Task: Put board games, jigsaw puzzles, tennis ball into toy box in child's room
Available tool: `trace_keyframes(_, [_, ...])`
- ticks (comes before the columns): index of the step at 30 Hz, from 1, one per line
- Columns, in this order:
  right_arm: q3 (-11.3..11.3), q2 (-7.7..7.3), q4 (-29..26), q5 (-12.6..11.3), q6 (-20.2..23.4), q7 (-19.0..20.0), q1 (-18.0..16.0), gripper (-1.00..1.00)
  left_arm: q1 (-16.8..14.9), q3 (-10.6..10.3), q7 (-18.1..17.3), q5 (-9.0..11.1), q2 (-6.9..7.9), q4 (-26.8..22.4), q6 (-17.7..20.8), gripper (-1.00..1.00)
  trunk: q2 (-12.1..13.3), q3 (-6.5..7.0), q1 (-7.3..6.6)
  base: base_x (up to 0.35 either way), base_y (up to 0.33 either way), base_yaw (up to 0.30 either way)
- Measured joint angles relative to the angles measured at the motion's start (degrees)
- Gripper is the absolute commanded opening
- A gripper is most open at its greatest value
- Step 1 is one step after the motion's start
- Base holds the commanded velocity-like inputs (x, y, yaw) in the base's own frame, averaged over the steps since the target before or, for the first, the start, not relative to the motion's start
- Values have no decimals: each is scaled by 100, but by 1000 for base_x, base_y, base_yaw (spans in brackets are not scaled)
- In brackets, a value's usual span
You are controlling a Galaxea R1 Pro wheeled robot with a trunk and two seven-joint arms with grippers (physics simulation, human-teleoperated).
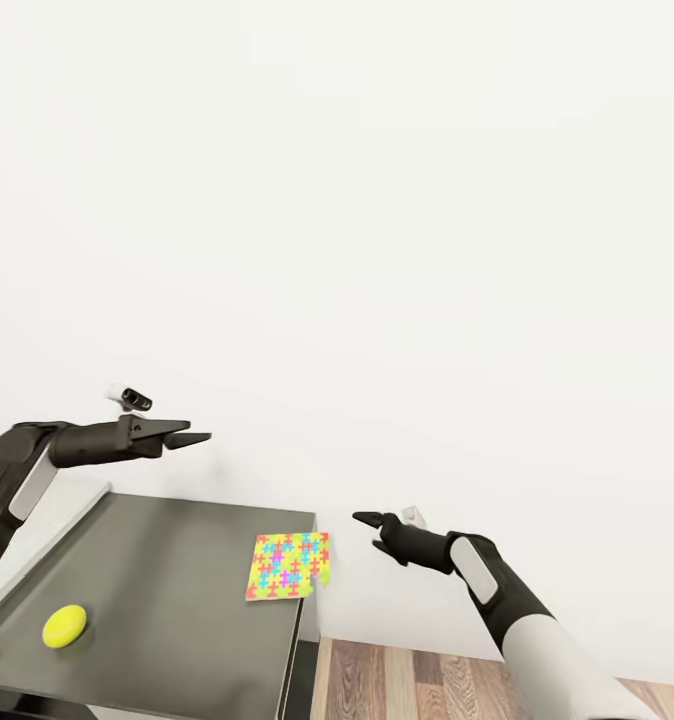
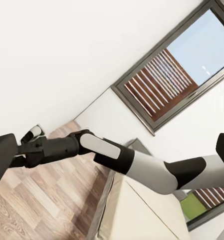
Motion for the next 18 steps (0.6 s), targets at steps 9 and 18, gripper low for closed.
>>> trace_keyframes(9, [3, -53, 394, 21, -272, 6, -10, 100, -38, 6, 0, -34, -325, 0, 0, 100, -362, -162, 198, 0, 0, 0])
trace_keyframes(18, [16, -65, 422, 27, -304, 52, -11, 100, -31, 0, -1, -43, -478, 0, 0, 100, -723, -324, 396, 0, 0, 0])
